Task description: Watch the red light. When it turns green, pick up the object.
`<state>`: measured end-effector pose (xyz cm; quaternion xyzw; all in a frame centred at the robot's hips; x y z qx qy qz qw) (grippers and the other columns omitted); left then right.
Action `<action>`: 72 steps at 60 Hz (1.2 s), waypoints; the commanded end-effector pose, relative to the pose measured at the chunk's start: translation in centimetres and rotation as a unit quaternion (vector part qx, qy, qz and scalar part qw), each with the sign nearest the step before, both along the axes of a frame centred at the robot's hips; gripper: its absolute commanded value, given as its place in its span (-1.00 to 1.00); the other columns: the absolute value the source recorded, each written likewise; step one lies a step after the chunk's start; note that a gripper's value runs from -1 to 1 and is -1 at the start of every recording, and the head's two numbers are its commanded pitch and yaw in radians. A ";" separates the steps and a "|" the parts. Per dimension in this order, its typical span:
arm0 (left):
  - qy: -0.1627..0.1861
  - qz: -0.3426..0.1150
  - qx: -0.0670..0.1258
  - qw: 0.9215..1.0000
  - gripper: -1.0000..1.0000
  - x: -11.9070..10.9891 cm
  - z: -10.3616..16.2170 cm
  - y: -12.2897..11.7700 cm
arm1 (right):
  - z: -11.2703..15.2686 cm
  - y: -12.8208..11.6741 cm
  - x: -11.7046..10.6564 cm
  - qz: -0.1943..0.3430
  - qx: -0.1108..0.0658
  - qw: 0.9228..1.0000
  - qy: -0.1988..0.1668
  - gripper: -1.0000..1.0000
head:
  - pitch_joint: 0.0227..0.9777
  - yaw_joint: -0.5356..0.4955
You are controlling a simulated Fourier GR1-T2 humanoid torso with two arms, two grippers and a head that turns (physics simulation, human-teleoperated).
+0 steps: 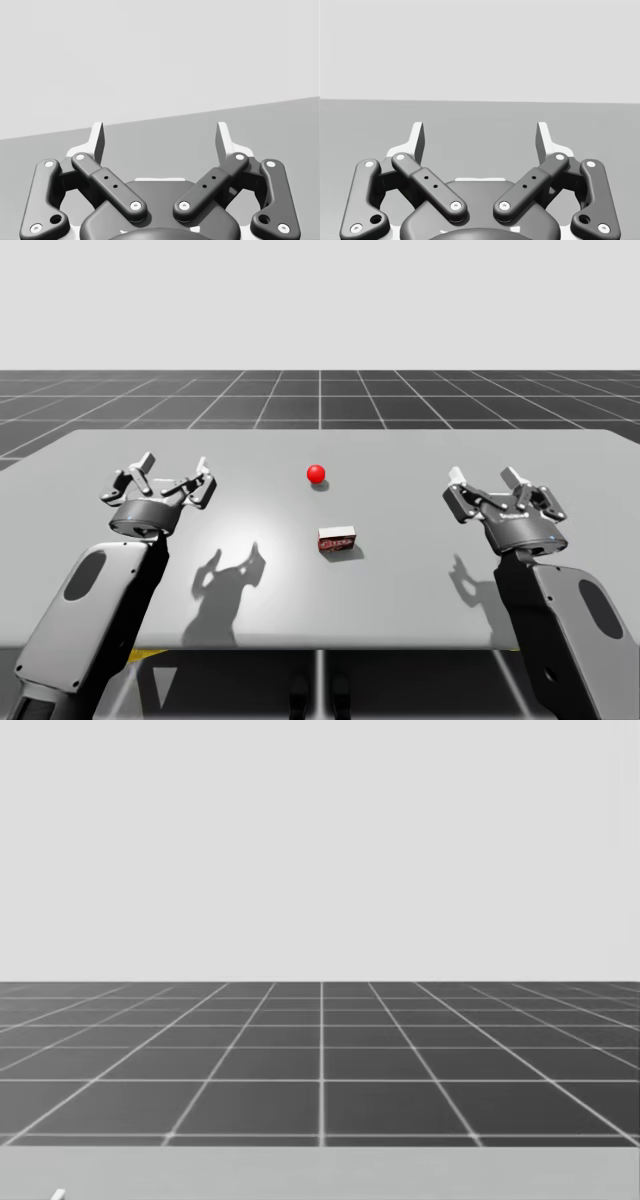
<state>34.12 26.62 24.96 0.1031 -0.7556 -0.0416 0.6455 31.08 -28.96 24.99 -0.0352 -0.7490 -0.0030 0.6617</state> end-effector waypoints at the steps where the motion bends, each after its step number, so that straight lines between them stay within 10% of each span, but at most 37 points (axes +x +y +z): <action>1: 0.005 -0.001 0.004 1.000 -1.00 0.3 -0.4 0.0 | -0.2 0.0 -0.1 0.015 0.013 1.000 -0.006 -1.00 | -0.83 0.05; 43: 0.016 -0.004 0.015 1.000 -1.00 0.5 -0.7 0.0 | 0.0 -0.2 0.2 0.005 -0.022 1.000 0.010 -1.00 | 0.09 0.06; 72: 0.014 -0.007 0.011 1.000 -1.00 0.5 -0.6 0.0 | -0.1 -0.1 0.2 0.004 -0.031 0.999 0.011 -1.00 | 0.24 0.07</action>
